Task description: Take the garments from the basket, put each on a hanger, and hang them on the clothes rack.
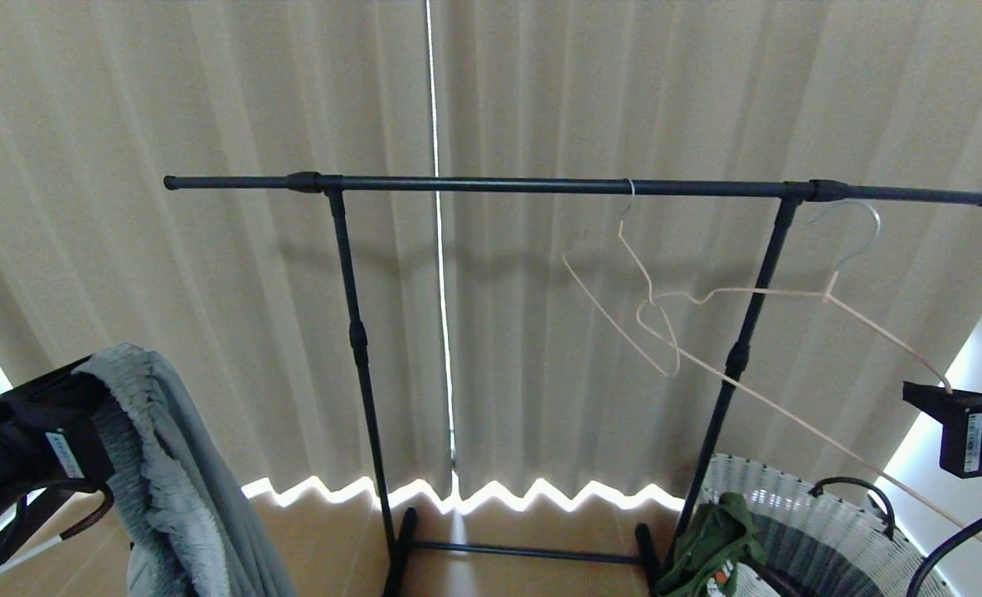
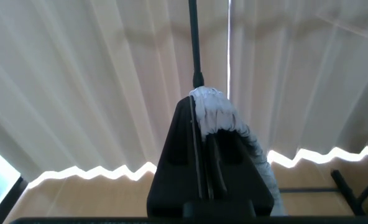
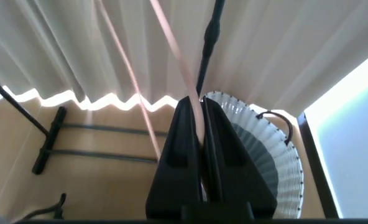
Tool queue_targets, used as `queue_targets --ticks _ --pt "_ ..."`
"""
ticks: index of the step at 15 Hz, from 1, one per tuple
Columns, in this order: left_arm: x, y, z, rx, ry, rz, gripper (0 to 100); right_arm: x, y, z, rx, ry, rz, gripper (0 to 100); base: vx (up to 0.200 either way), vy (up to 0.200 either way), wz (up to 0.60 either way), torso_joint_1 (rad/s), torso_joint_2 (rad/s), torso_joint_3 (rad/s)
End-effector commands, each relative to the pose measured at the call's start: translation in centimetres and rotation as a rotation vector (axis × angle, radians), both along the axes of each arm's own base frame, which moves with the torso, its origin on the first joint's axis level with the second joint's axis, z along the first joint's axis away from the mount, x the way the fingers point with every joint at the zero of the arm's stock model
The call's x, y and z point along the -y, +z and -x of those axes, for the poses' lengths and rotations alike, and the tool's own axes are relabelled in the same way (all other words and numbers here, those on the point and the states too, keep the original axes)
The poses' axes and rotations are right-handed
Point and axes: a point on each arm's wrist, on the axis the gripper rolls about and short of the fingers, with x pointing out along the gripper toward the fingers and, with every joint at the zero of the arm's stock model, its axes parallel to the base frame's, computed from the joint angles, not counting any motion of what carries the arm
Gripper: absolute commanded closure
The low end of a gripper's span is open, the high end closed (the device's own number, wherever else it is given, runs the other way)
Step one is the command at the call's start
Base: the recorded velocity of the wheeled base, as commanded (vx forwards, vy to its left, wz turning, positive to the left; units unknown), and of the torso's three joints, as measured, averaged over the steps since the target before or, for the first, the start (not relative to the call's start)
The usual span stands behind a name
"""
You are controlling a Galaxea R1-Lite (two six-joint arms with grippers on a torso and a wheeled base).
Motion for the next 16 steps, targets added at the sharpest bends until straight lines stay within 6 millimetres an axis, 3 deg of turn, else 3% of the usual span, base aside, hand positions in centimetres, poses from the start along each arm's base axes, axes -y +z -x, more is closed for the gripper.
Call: queue_targets --ticks 1,6,10,11,16 --pt "0.0 0.0 0.0 0.000 -0.001 -0.001 100 0.0 -0.1 -0.1 -0.005 0.001 0.006 100 0.000 0.000 0.00 0.000 0.00 0.000" --pt "0.0 -1.0 0.3 -0.031 -0.004 -0.020 100 0.3 1.2 -0.3 0.044 -0.093 0.059 100 0.000 0.000 0.00 0.000 0.00 0.000" --pt "0.0 -1.1 -0.1 -0.049 -0.003 -0.028 100 0.1 4.9 -0.4 0.187 -0.084 0.030 100 0.000 0.000 0.00 0.000 0.00 0.000" --pt "0.0 -1.1 -0.1 -0.050 -0.003 -0.028 100 0.1 5.0 -0.4 0.189 -0.082 0.028 100 0.000 0.000 0.00 0.000 0.00 0.000" --pt "1.2 1.7 -4.2 -0.081 -0.004 -0.034 100 -3.0 5.4 0.4 0.242 0.189 -0.090 100 0.000 0.000 0.00 0.000 0.00 0.000"
